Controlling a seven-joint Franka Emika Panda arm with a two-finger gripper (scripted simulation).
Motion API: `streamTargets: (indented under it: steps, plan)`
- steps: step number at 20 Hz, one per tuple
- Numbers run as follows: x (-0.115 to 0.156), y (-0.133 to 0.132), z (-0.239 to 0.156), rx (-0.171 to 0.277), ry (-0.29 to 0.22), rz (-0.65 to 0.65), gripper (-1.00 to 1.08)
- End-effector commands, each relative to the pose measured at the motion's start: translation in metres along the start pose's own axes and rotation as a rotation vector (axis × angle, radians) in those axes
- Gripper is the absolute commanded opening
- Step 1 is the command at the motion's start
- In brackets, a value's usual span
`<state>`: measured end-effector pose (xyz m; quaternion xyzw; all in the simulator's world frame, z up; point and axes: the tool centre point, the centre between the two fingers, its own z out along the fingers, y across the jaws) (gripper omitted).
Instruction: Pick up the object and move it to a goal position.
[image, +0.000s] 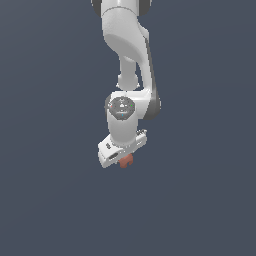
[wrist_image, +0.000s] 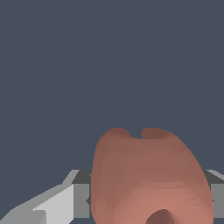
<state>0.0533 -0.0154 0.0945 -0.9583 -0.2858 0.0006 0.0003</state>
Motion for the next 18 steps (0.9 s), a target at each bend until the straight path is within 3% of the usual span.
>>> streamTargets:
  steps: [1,10,18]
  plan:
    - [-0.014,0.017,-0.023,-0.001,0.001,0.001,-1.0]
    - [-0.052,0.07,-0.09,0.0,0.001,0.001,-1.0]
    - [-0.06,0.084,-0.106,-0.001,0.001,0.001,-1.0]
